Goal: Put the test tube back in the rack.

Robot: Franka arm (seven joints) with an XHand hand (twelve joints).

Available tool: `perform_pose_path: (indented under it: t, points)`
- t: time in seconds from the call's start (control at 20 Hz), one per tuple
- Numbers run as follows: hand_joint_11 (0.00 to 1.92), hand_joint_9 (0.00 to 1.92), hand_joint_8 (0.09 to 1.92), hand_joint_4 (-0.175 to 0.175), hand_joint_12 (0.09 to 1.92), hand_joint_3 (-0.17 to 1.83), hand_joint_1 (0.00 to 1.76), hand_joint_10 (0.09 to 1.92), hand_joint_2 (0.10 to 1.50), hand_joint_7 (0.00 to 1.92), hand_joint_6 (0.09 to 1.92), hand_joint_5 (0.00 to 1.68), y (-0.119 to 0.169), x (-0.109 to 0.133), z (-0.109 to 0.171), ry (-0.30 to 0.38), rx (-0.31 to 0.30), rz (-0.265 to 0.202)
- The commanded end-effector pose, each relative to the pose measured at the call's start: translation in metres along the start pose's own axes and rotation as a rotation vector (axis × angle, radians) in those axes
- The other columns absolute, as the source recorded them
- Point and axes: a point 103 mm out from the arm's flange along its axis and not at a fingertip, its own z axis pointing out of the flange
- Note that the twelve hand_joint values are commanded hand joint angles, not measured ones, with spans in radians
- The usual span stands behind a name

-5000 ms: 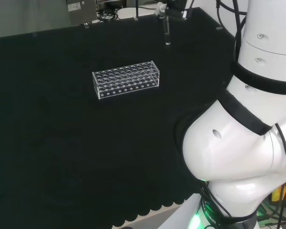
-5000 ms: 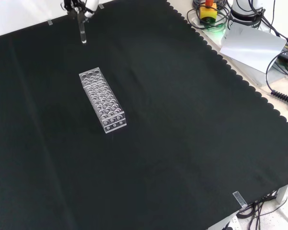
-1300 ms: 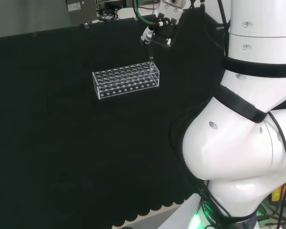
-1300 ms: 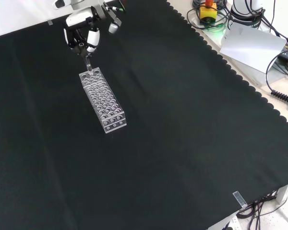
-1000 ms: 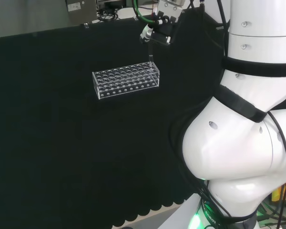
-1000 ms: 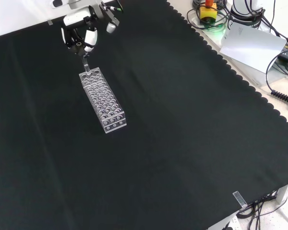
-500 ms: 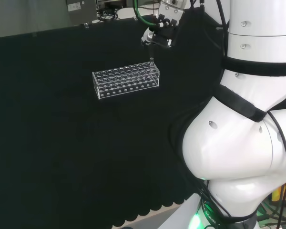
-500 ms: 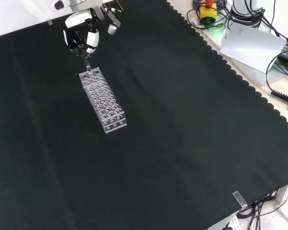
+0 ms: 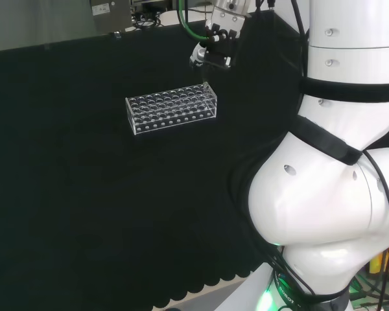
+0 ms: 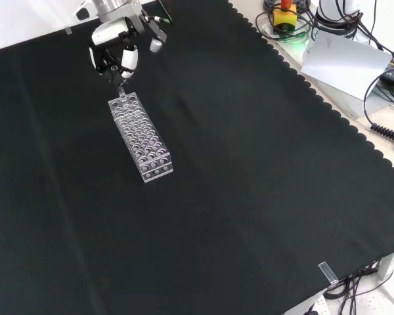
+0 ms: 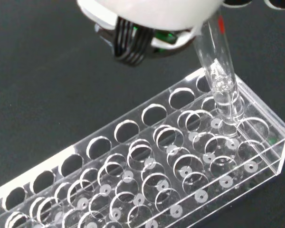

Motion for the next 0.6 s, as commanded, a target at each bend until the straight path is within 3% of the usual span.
perform_pose_path:
  t: [0.05, 0.6]
  points:
    - [1.15, 1.61, 0.49, -0.175, 0.94, 0.60, 1.22, 0.49, 0.68, 1.71, 0.58, 1.31, 0.005, -0.001, 0.012, -0.014, 0.010, -0.006]
    - [1.15, 1.61, 0.49, -0.175, 0.94, 0.60, 1.22, 0.49, 0.68, 1.71, 0.58, 1.31, 0.015, -0.016, 0.017, -0.016, 0.025, 0.008]
